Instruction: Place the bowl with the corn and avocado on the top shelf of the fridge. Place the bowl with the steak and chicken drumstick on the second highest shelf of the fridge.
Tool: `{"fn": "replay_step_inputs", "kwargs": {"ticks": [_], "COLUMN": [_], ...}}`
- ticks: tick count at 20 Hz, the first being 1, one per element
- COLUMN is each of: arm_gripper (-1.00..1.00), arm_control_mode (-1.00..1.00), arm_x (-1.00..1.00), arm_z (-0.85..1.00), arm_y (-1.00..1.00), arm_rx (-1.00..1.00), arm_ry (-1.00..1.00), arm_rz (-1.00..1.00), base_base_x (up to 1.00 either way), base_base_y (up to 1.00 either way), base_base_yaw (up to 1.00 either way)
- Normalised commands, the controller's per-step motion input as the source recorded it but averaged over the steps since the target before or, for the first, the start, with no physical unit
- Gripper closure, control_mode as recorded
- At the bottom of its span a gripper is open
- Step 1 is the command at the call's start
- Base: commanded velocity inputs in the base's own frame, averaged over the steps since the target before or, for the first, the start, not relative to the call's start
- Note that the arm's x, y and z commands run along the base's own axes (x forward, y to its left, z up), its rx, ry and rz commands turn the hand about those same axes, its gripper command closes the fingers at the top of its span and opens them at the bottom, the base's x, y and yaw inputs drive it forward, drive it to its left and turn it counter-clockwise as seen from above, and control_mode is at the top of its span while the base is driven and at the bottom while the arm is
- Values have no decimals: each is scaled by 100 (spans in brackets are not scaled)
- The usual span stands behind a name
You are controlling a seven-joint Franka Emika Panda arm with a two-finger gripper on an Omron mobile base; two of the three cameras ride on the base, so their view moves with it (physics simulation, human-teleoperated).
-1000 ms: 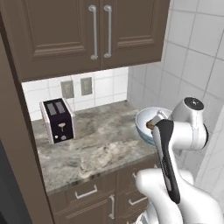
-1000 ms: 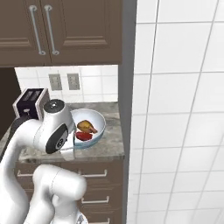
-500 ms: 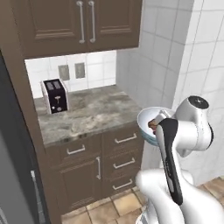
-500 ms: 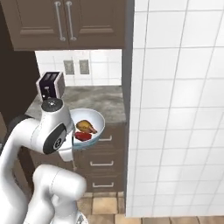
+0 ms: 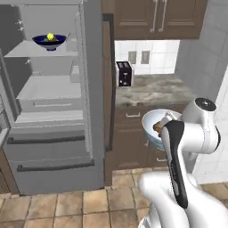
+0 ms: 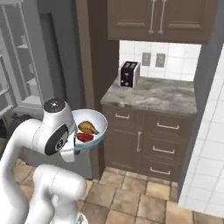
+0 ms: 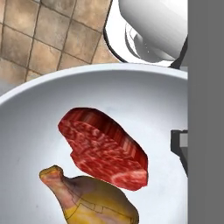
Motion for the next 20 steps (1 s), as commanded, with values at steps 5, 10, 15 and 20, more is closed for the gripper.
{"fn": "replay_step_inputs", "kwargs": {"ticks": [5,10,15,20], "arm_gripper": [100,100,100,100], "arm_control_mode": [100,100,100,100], "arm_x": [0,0,0,0], "arm_z": [0,0,0,0], "arm_y": [0,0,0,0], "arm_rx": [0,0,0,0], "arm_ry": [0,0,0,0], "arm_rz": [0,0,0,0], "base_base_x": [-22,100,100,73], "base_base_y": [100,100,97,30], "base_base_yaw": [42,16,-2,-25]}}
